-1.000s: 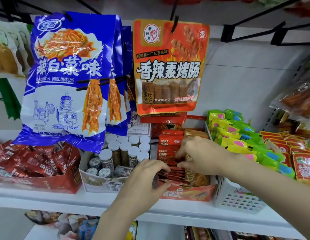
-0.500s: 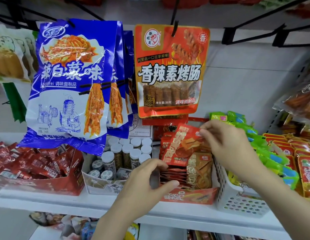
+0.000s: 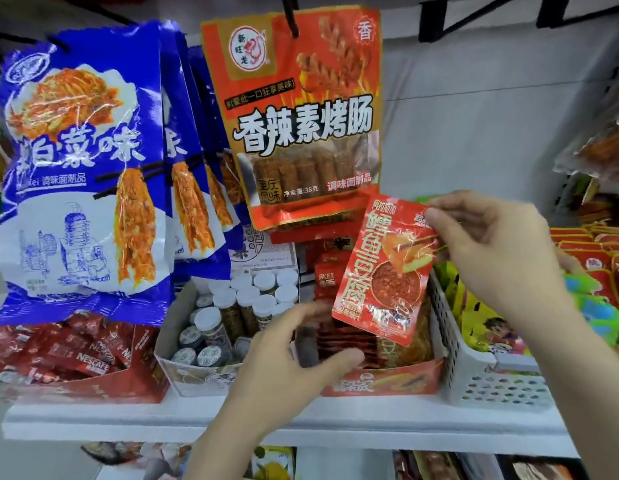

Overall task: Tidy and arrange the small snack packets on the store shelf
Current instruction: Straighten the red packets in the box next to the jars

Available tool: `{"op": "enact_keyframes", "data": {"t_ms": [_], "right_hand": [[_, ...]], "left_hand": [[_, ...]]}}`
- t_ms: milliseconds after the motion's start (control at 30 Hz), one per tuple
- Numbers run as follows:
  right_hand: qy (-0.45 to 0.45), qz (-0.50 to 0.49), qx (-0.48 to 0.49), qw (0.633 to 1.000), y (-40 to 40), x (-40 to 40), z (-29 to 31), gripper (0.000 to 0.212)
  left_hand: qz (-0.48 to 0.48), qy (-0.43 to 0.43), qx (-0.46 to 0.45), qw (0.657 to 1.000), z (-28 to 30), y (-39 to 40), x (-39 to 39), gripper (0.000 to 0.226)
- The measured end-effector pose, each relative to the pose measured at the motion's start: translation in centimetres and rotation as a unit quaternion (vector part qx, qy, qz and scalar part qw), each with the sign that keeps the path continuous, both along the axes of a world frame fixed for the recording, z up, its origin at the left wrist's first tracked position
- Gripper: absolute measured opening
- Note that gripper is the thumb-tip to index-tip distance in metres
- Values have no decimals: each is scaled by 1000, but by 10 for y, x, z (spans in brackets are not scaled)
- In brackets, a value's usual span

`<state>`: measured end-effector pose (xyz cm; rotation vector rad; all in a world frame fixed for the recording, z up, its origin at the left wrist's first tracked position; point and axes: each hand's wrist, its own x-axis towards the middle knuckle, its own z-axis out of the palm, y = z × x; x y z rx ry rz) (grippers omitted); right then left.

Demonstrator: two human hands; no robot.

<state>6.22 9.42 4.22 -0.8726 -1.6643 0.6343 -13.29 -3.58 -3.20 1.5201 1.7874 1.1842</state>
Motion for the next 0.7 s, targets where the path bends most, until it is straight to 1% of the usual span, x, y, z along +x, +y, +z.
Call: {"op": "enact_keyframes", "data": {"t_ms": [33, 100, 167, 200, 267, 400, 567, 700], "right_hand": [[-6, 0, 5, 1000, 0, 0, -1, 27], [-8, 8, 10, 1000, -2, -1, -1, 28], [-8, 16, 11, 1000, -3, -2, -1, 29], [-9, 18, 12, 1000, -4, -2, -1, 29], [-3, 21, 3, 1000, -4, -1, -1, 27], [20, 36, -29, 999, 0, 2, -3, 24], [24, 42, -45, 998, 1, 1, -6, 25], [30, 44, -45, 998, 2, 0, -9, 22]], "left_hand": [[6, -26, 23, 999, 2, 1, 2, 60], [17, -78, 73, 994, 7, 3, 8, 42], [-1, -132, 92, 987, 14, 5, 16, 27], [-13, -157, 94, 983, 15, 5, 19, 25], [-18, -192, 91, 977, 16, 6, 21, 24], [-20, -230, 81, 970, 18, 3, 19, 22], [-28, -261, 74, 962, 18, 0, 16, 24], [-33, -271, 68, 960, 19, 0, 14, 30]]}}
